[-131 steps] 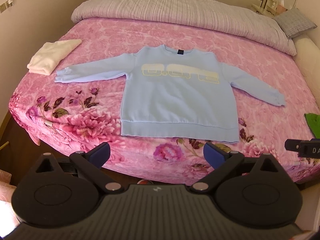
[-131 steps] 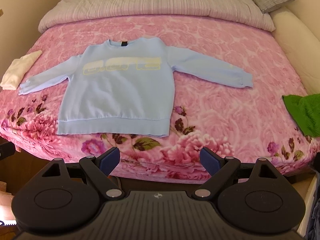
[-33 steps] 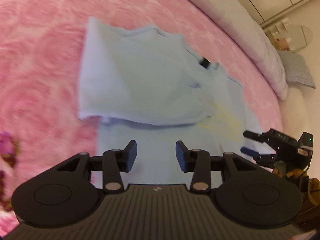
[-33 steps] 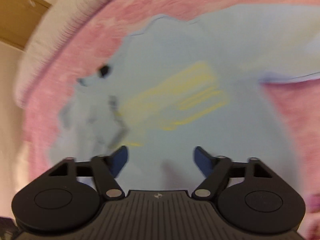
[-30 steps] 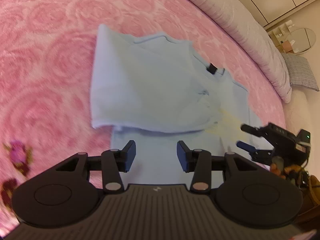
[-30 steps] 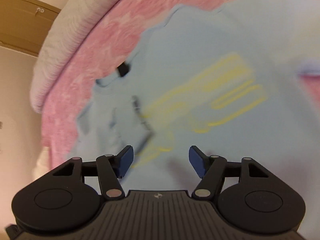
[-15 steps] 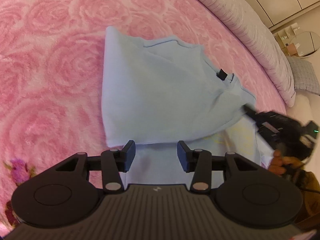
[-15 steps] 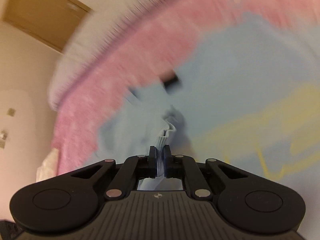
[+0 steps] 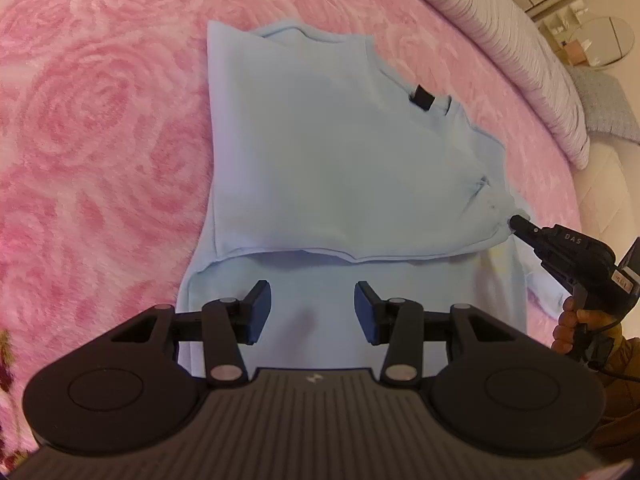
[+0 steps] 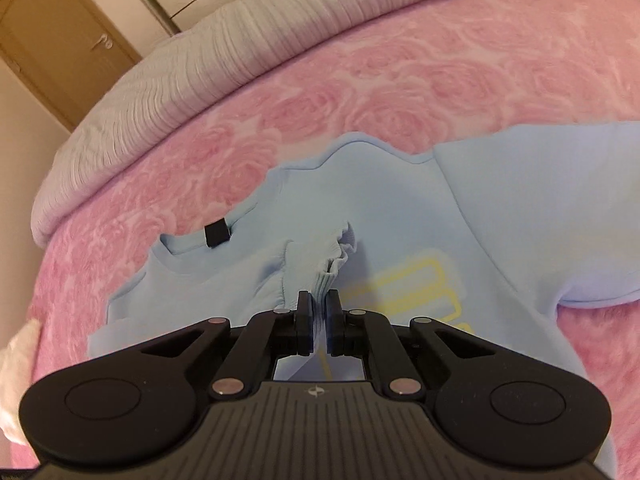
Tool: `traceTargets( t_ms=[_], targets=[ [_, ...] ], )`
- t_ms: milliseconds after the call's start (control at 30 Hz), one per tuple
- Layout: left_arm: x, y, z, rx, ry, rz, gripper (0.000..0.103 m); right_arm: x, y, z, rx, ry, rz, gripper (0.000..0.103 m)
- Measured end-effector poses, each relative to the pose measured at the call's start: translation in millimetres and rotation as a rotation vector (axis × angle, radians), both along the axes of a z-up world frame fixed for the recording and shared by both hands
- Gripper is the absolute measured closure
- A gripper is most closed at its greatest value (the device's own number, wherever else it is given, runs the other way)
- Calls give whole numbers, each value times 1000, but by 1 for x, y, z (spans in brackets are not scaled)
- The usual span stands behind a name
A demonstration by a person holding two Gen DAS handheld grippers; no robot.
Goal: Fold clothes
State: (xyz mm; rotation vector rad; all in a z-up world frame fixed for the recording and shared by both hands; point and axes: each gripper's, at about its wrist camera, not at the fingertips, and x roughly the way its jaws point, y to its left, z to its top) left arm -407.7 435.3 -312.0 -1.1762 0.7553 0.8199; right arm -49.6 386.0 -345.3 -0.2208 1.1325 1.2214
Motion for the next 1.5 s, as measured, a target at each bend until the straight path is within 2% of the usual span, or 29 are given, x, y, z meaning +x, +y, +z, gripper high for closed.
traceTargets(
  t_ms=[100, 133, 167, 200, 267, 367, 533, 700, 800, 900, 1000, 1033, 1067, 1100, 1167, 1233, 1333, 1400, 1433, 1500],
  targets=[
    [8, 0, 2, 4, 13, -19, 63, 10, -1, -17, -112, -5, -28, 92],
    [11, 0, 4, 8, 18, -26, 63, 16, -3, -22, -143, 8, -43, 82],
    [15, 0, 6, 12, 20, -33, 63, 20, -7, -23, -160, 13, -58, 80],
    [19, -1, 8, 18, 25, -39, 63, 26, -15, -20, -154, 13, -78, 80],
    [29, -2, 10, 20, 37, -47, 63, 42, -33, -14, -131, 23, -125, 72],
    [48, -5, 12, 20, 50, -59, 63, 78, -72, -14, -127, 113, -236, 69],
    [87, -19, 18, 23, 28, -104, 63, 176, -155, -22, -106, 253, -572, 64],
    [116, -34, 20, 24, 27, -127, 62, 260, -226, -33, 22, 343, -872, 61],
    [125, -38, 22, 30, 37, -122, 62, 294, -242, -40, 74, 342, -944, 55],
    [131, -39, 27, 42, 54, -111, 61, 316, -239, -51, 68, 322, -942, 55],
    [133, -36, 31, 61, 68, -88, 60, 327, -228, -59, 75, 320, -911, 57],
    [133, -35, 33, 66, 66, -77, 60, 328, -222, -56, 68, 303, -889, 65],
    [134, -33, 35, 70, 63, -66, 60, 328, -215, -53, 56, 280, -863, 90],
    [133, -32, 37, 71, 55, -54, 60, 328, -208, -49, 45, 257, -837, 94],
    [133, -31, 41, 73, 40, -32, 60, 321, -190, -33, 45, 189, -754, 95],
    [131, -32, 46, 77, 25, -19, 60, 298, -165, -3, 90, 78, -610, 95],
    [128, -36, 47, 65, 3, 12, 60, 230, -120, 51, 174, -81, -268, 95],
    [126, -39, 47, 53, -14, 33, 60, 170, -98, 76, 212, -143, -20, 95],
    [126, -42, 45, 44, -23, 43, 60, 141, -91, 79, 210, -139, 87, 93],
    [127, -46, 41, 28, -40, 63, 60, 84, -80, 80, 187, -115, 282, 67]
  ],
)
